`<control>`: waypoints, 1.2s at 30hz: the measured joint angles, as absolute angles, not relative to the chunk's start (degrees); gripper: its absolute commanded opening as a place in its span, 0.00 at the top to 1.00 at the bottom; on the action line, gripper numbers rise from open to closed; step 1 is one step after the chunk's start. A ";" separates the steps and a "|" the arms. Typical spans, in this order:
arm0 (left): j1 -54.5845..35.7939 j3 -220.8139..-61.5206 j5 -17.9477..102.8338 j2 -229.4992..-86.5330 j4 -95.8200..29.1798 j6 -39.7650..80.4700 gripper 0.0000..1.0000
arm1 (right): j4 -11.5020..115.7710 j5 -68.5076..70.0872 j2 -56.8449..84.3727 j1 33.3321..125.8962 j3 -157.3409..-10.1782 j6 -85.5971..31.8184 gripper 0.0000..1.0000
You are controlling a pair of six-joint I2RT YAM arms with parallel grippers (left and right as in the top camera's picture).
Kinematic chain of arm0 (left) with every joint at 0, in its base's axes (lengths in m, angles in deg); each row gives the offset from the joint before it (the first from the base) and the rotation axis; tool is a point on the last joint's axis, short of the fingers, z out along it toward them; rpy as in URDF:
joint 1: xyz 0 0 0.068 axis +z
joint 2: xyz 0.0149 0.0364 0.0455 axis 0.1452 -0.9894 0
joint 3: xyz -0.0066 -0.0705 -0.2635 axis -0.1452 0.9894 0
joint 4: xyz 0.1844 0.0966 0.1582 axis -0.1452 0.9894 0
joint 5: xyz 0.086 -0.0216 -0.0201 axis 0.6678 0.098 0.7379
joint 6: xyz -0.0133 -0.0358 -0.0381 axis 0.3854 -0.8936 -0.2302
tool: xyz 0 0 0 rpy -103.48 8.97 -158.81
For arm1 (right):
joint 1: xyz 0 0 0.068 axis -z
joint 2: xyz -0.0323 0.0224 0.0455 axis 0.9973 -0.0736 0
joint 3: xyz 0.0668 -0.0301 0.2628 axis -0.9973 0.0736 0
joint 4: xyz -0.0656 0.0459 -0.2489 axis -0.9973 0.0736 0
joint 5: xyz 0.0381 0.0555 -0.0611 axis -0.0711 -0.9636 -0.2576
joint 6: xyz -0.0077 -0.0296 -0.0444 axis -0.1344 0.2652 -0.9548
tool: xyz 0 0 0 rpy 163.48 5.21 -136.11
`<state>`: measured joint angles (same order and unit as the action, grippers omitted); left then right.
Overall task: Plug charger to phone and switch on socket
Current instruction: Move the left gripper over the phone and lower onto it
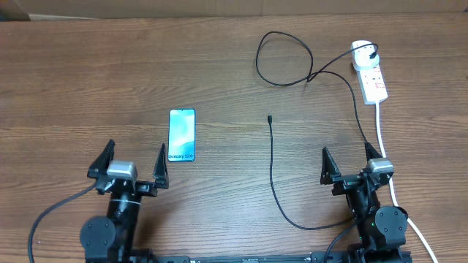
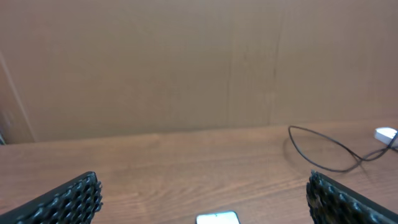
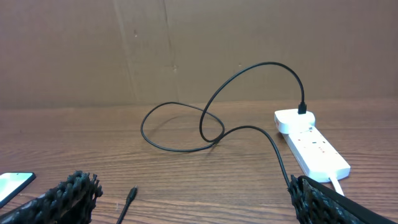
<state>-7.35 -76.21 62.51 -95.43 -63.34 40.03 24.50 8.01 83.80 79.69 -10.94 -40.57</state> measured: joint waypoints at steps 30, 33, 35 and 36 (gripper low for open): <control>-8.73 -153.41 52.83 -157.74 2.36 39.77 0.00 | 24.52 8.01 83.80 79.69 -10.94 -40.59 0.00; -10.17 -159.46 52.61 -163.88 8.72 39.75 0.00 | 24.45 8.01 83.80 79.67 -10.94 -40.57 0.00; -10.63 -160.36 52.61 -166.77 9.81 39.75 0.01 | 24.47 8.01 83.80 79.69 -10.94 -40.57 0.00; -10.63 -160.36 52.61 -167.95 9.75 39.60 0.00 | 24.50 8.01 83.80 79.69 -10.94 -40.59 0.00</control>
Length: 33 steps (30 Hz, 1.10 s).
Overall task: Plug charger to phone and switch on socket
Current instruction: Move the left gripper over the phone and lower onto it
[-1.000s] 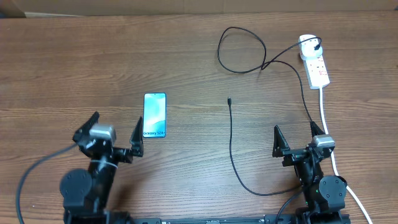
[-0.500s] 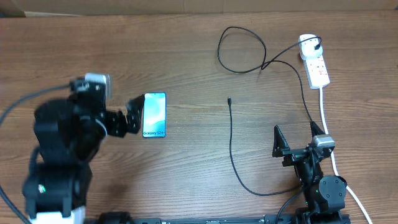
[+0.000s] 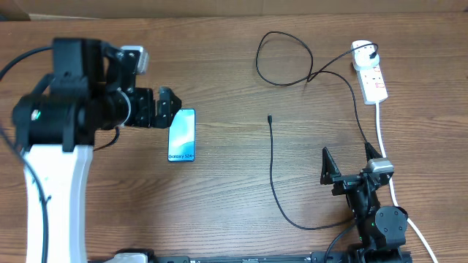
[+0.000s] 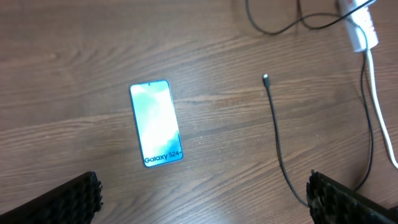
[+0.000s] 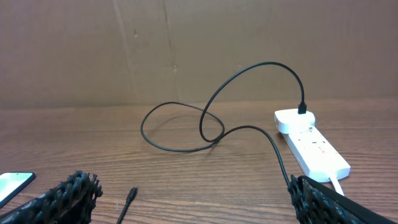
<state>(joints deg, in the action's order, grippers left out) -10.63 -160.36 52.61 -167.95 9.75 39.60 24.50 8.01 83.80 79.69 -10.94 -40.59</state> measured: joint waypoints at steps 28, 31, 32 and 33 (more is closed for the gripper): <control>-22.00 -159.81 70.44 -194.64 8.33 18.86 0.00 | 24.47 8.04 83.80 79.69 -10.94 -40.59 0.00; -21.54 -158.54 71.86 -196.17 7.34 17.46 0.01 | 24.50 8.01 83.80 79.67 -10.94 -40.59 0.00; -21.43 -157.87 72.12 -196.47 6.60 17.26 0.00 | 24.50 8.01 83.80 79.69 -10.94 -40.57 0.00; -21.25 -156.90 72.37 -196.71 5.49 17.04 0.00 | 24.52 8.01 83.80 79.69 -10.94 -40.59 0.00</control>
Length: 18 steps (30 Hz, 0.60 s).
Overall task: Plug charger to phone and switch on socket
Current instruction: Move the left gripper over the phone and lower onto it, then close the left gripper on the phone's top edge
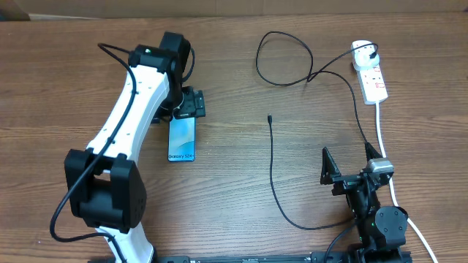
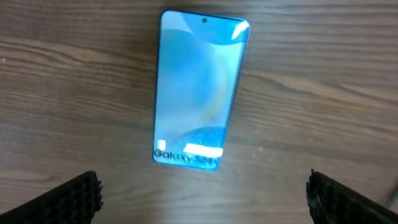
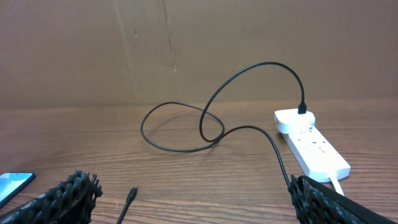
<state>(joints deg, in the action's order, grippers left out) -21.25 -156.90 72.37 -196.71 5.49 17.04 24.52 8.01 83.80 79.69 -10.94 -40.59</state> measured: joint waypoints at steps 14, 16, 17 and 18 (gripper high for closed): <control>-20.18 -140.88 69.79 -197.15 -11.32 23.42 0.00 | 24.50 8.04 83.80 79.67 -10.94 -40.59 0.00; -19.81 -140.60 69.61 -197.15 -12.09 24.82 0.00 | 24.47 8.04 83.80 79.69 -10.94 -40.57 0.00; -19.74 -140.45 69.57 -197.15 -12.63 25.50 0.00 | 24.52 8.01 83.80 79.67 -10.94 -40.57 0.00; -19.53 -140.31 69.44 -197.15 -13.18 26.11 0.00 | 24.47 8.01 83.80 79.69 -10.94 -40.55 0.00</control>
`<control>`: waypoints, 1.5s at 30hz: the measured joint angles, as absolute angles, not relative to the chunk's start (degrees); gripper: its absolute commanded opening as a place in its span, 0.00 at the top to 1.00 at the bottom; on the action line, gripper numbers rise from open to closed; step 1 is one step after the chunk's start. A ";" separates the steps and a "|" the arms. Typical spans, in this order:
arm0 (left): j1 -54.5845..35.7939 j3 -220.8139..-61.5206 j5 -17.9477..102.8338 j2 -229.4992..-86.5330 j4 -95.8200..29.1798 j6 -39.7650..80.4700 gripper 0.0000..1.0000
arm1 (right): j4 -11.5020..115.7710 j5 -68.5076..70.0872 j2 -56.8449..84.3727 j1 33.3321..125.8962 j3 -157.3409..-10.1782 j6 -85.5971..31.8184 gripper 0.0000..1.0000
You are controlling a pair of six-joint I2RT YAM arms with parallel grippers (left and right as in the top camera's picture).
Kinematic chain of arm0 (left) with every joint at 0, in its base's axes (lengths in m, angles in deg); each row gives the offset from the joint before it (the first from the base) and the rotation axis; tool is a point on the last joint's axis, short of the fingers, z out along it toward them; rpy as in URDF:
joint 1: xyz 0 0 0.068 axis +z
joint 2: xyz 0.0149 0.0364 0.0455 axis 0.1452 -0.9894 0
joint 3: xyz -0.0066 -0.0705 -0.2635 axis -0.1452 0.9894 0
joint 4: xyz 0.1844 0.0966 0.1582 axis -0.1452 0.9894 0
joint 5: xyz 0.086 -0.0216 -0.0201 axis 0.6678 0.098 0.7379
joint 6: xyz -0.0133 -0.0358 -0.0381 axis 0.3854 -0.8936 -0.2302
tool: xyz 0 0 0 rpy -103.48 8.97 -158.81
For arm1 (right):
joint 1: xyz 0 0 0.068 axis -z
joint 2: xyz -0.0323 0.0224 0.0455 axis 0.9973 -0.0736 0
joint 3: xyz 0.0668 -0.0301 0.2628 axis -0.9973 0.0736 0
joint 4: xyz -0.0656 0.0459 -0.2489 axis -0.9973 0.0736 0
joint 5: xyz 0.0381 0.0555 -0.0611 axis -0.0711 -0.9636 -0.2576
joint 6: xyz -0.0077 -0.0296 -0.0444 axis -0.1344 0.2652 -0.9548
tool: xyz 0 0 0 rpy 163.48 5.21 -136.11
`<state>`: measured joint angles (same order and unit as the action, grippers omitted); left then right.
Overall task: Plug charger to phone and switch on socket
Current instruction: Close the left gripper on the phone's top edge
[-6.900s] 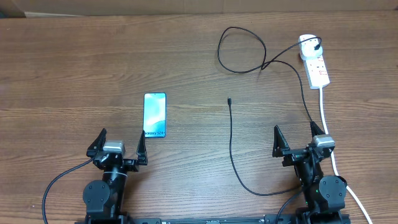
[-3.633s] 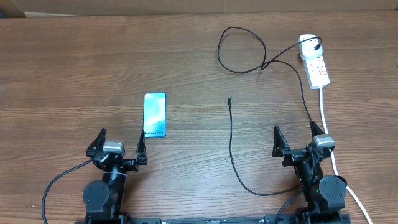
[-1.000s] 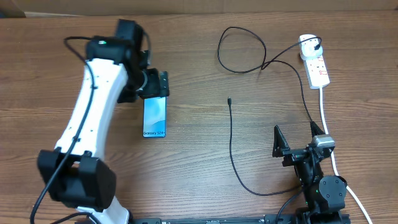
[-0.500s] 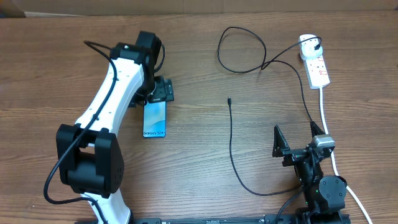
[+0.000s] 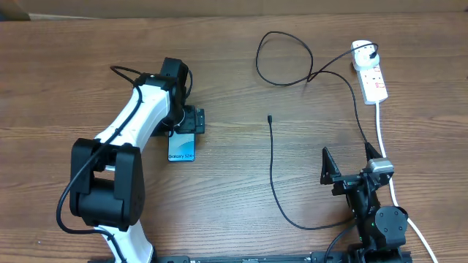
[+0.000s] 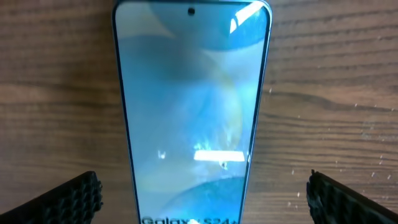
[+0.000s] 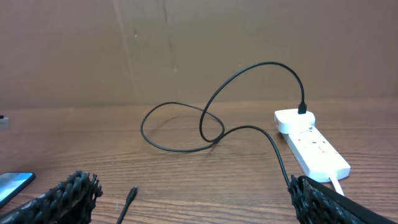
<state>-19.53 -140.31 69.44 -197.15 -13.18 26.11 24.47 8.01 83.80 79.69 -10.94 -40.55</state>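
Observation:
A blue-screened phone [image 5: 182, 148] lies flat on the wooden table, left of centre, and fills the left wrist view [image 6: 191, 106]. My left gripper [image 5: 183, 121] hangs open just above its far end, one finger on each side of it [image 6: 203, 199], not touching. The black charger cable runs down the middle of the table; its free plug [image 5: 270, 117] lies loose [image 7: 129, 195]. The other end sits in the white socket strip [image 5: 370, 73] at the far right [image 7: 311, 144]. My right gripper [image 5: 349, 165] rests open near the front edge [image 7: 198, 200].
The cable makes a loop [image 5: 284, 58] at the back and a long curve [image 5: 281, 201] towards the front. The strip's white lead [image 5: 382, 135] runs past my right arm. A brown cardboard wall [image 7: 186, 50] stands behind the table.
My left gripper has come lower over the phone, which now looks much larger in the left wrist view. It stays open. The right arm, cable and socket strip have not moved.
Both grippers were open and parked at the front edge. Then my left arm was raised high, left of the phone, looking down on it and the cable. Then it was over the phone's far end, and now it is closer above it.

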 measured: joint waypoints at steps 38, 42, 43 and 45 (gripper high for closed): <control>-19.44 -134.37 70.35 -197.17 -19.58 32.36 0.00 | 24.50 8.01 83.80 79.69 -10.94 -40.59 0.00; -19.44 -133.85 70.35 -197.17 -20.37 32.14 0.00 | 24.47 8.01 83.80 79.69 -10.94 -40.59 0.00; -19.44 -133.85 70.33 -197.17 -20.63 32.01 0.00 | 24.47 8.01 83.80 79.69 -10.94 -40.59 0.00; -19.44 -133.85 70.35 -197.17 -21.03 31.62 0.00 | 24.47 8.01 83.80 79.69 -10.94 -40.57 0.00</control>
<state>-19.44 -133.85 70.35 -197.17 -21.03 31.62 24.47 8.01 83.80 79.69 -10.94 -40.57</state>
